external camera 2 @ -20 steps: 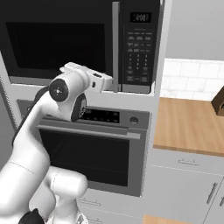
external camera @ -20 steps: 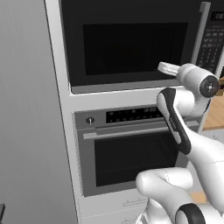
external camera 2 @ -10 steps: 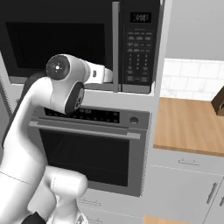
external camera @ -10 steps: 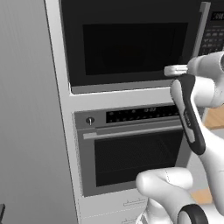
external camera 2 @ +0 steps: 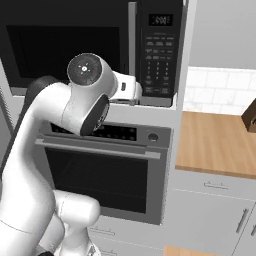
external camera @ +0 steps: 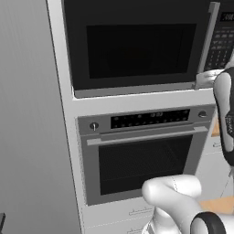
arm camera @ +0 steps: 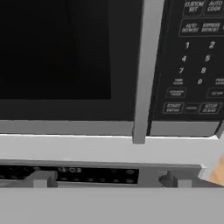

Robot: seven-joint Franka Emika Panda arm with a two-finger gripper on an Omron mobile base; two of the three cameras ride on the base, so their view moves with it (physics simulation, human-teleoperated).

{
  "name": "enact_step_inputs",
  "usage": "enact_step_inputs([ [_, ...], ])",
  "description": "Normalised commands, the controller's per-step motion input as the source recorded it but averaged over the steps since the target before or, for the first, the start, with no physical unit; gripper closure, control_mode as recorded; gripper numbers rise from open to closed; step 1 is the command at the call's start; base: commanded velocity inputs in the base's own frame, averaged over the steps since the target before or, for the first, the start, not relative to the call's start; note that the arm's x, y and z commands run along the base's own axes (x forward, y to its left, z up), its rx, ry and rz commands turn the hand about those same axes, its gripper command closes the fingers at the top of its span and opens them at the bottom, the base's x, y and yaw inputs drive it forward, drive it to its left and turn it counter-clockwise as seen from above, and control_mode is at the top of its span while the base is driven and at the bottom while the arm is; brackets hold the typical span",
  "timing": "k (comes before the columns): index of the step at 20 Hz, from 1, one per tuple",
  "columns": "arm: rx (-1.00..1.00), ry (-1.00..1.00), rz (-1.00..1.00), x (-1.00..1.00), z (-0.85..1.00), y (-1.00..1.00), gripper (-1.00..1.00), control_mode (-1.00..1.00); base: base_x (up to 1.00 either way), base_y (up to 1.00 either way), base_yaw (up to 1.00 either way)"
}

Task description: Open the microwave, place the bowl with waffle inside the microwave, then close the microwave door and turn it on.

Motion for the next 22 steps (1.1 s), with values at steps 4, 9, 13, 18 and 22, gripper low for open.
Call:
enact_step_inputs([
  [4, 0.06, -0.05, 0.01, -0.04, -0.23, -0.73, -1.00, -1.00, 0.00, 0.00, 0.00],
  [9, 0.16, -0.19, -0.07, 0.08, 0.00, -0.79, -1.00, -1.00, 0.00, 0.00, 0.00],
  [13, 0.06, -0.18, -0.02, 0.20, 0.00, -0.44, -1.00, -1.00, 0.00, 0.00, 0.00],
  [18, -0.02, -0.20, 0.00, 0.00, 0.02, 0.05, -1.00, -1.00, 0.00, 0.00, 0.00],
  [22, -0.08, -0.16, 0.00, 0.00, 0.00, 0.31, -1.00, -1.00, 0.00, 0.00, 0.00],
])
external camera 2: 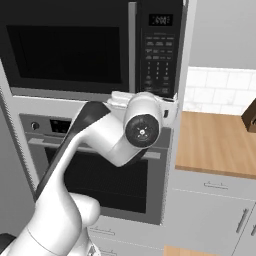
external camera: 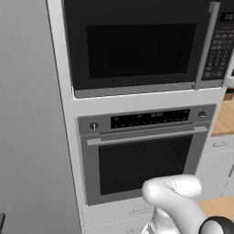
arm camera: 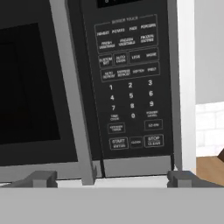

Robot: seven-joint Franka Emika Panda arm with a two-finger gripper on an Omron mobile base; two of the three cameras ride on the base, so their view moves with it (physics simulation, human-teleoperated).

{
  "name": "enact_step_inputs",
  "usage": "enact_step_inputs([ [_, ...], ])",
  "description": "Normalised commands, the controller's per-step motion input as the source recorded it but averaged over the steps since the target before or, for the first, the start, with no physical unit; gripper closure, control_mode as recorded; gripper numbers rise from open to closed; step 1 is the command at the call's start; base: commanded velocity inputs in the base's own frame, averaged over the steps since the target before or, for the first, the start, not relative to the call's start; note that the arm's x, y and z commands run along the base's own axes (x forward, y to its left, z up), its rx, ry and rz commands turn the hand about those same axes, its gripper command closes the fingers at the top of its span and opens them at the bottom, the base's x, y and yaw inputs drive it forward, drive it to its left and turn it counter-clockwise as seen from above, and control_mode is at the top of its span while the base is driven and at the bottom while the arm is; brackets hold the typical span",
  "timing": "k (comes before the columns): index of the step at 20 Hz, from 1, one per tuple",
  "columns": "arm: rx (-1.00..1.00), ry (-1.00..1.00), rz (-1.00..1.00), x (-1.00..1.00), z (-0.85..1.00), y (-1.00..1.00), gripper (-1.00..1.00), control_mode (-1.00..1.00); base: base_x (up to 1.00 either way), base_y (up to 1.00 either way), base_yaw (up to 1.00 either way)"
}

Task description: Open the microwave, place the bowl with waffle inside the microwave, then close the microwave door and turn it on.

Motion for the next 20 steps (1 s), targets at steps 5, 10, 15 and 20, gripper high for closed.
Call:
enact_step_inputs([
  [5, -0.03, -0.15, 0.00, -0.01, 0.00, 0.30, -1.00, -1.00, 0.00, 0.00, 0.00],
  [10, 0.00, 0.00, 0.01, 0.00, 0.00, 0.00, -1.00, -1.00, 0.00, 0.00, 0.00],
  [15, 0.00, -0.01, 0.00, 0.00, 0.00, 0.00, -1.00, -1.00, 0.00, 0.00, 0.00],
  [20, 0.00, -0.01, 0.00, 0.00, 0.00, 0.00, -1.00, -1.00, 0.00, 0.00, 0.00],
])
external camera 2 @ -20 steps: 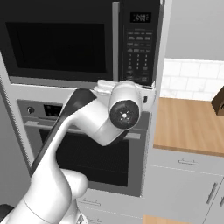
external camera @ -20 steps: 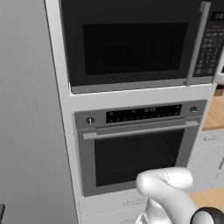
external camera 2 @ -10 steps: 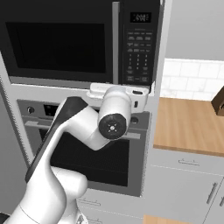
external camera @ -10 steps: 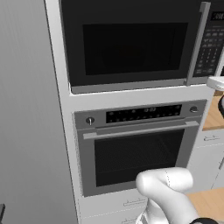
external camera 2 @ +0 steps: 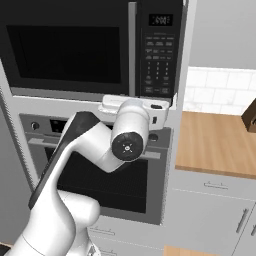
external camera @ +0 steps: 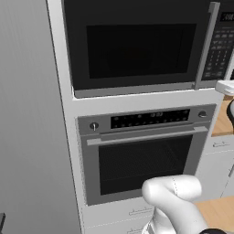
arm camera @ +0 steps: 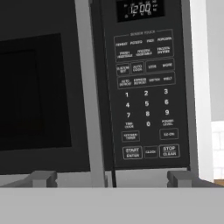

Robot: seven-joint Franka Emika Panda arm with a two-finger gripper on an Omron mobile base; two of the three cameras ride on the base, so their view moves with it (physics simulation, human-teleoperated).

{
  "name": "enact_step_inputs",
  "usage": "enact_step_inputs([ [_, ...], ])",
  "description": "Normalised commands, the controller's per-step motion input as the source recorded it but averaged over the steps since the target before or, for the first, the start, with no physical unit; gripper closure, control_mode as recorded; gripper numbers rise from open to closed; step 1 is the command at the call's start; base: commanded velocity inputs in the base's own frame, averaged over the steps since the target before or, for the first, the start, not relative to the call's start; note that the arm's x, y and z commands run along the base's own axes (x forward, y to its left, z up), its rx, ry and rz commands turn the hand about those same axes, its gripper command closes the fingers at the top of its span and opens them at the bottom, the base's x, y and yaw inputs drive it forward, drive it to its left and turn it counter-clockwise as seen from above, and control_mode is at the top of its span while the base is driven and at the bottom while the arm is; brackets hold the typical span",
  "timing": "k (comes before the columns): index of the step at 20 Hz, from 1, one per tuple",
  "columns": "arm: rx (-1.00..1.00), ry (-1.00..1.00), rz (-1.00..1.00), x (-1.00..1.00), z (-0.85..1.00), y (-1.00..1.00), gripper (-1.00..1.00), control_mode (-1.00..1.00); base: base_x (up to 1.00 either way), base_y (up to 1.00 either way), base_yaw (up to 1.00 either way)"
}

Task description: Open the microwave, place the bowl with waffle inside the microwave, then close the microwave door and turn it on.

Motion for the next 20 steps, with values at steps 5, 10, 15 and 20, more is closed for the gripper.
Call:
enact_step_inputs([
  [5, 0.00, -0.02, 0.00, 0.00, 0.00, 0.00, -1.00, -1.00, 0.00, 0.00, 0.00],
  [10, 0.00, -0.03, 0.00, 0.10, 0.00, 0.00, -1.00, -1.00, 0.00, 0.00, 0.00],
  [15, 0.00, -0.04, 0.00, 0.05, 0.00, 0.00, -1.00, -1.00, 0.00, 0.00, 0.00],
  [20, 0.00, 0.00, 0.00, 0.00, 0.00, 0.00, 1.00, -1.00, 0.00, 0.00, 0.00],
])
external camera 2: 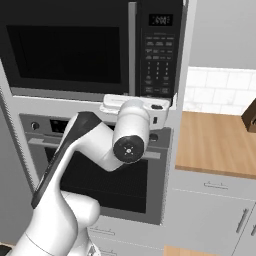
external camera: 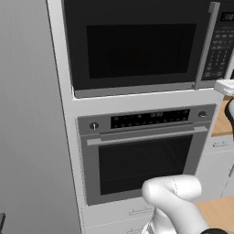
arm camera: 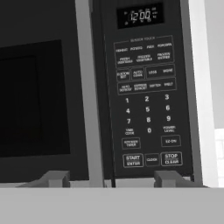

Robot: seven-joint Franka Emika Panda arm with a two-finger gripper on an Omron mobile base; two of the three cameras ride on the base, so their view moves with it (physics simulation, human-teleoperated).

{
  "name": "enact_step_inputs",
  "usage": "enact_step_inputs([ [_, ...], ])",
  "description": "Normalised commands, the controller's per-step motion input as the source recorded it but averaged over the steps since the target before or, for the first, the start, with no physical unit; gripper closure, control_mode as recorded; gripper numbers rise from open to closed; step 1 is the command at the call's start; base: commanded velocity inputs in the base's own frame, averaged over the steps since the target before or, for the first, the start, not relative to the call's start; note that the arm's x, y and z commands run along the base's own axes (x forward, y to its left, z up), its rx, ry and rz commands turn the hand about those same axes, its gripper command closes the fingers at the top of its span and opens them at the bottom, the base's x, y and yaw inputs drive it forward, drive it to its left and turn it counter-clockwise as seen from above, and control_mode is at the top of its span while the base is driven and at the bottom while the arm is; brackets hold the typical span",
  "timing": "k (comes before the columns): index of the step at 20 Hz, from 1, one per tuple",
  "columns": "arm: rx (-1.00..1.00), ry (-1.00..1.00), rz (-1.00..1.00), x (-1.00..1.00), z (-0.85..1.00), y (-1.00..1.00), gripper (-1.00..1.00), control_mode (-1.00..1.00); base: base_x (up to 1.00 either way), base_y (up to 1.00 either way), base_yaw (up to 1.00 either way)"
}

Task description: Open the microwave, place the bowl with waffle inside the microwave, then close the microwave door and turn it on.

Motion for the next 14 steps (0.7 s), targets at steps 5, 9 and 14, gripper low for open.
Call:
enact_step_inputs([
  [5, 0.00, 0.01, 0.00, 0.00, -0.01, -0.06, 1.00, -1.00, 0.00, 0.00, 0.00],
  [9, 0.00, 0.10, -0.06, 0.06, -0.18, -0.49, 1.00, -1.00, 0.00, 0.00, 0.00],
  [14, 0.00, 0.05, -0.10, 0.03, -0.21, -0.11, 1.00, -1.00, 0.00, 0.00, 0.00],
])
